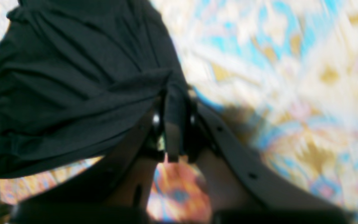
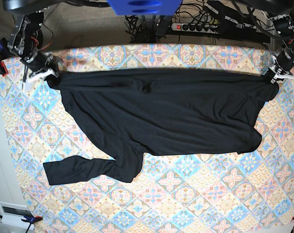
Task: Layout the t-shirt on the table in an organized manner, then fold the t-shirt properly
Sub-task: 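Hold the shirt ends with both grippers and stretch them apart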
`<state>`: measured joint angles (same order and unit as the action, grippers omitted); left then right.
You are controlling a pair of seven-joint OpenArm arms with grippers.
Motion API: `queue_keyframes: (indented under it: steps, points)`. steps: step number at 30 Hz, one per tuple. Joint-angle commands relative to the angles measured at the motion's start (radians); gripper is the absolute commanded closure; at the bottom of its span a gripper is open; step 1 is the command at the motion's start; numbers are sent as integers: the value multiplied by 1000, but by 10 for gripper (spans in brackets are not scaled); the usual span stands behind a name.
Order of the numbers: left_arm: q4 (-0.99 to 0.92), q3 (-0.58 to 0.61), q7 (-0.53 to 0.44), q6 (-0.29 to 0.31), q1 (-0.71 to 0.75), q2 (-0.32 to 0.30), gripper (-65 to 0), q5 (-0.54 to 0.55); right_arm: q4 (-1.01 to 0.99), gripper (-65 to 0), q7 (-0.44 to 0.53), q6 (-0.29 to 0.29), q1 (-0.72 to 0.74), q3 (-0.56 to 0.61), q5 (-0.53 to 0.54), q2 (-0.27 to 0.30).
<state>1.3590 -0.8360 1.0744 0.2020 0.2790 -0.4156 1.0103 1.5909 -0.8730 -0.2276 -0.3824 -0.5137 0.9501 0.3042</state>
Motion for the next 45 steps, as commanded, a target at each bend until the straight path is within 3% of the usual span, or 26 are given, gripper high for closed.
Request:
queue_keyframes:
  steps: [1,9,21,26,33,36,45]
  points:
    - [17,-13,-33,-5,4,-29,0,2,36,-4,31,3,-14,-15,10,23]
    - [27,4,-26,-5,44,-24,0,6,102,-4,31,3,-117,-16,11,23]
    - [179,45,-32,-3,242,-33,0,5,110,-4,31,3,-138,-16,7,23]
    - [179,50,-29,58,280,-64,0,0,105,-4,33,3,-138,-21,5,23]
    - [179,53,-29,61,263,-65,-4,-44,99,-5,33,3,-138,-43,5,23]
    - [179,99,-24,63,243,-67,-47,-52,99,-37,33,3,-138,-43,5,23]
    - [179,97,-24,66,260,-85,-269,8,110,-123,33,3,-138,-43,5,23]
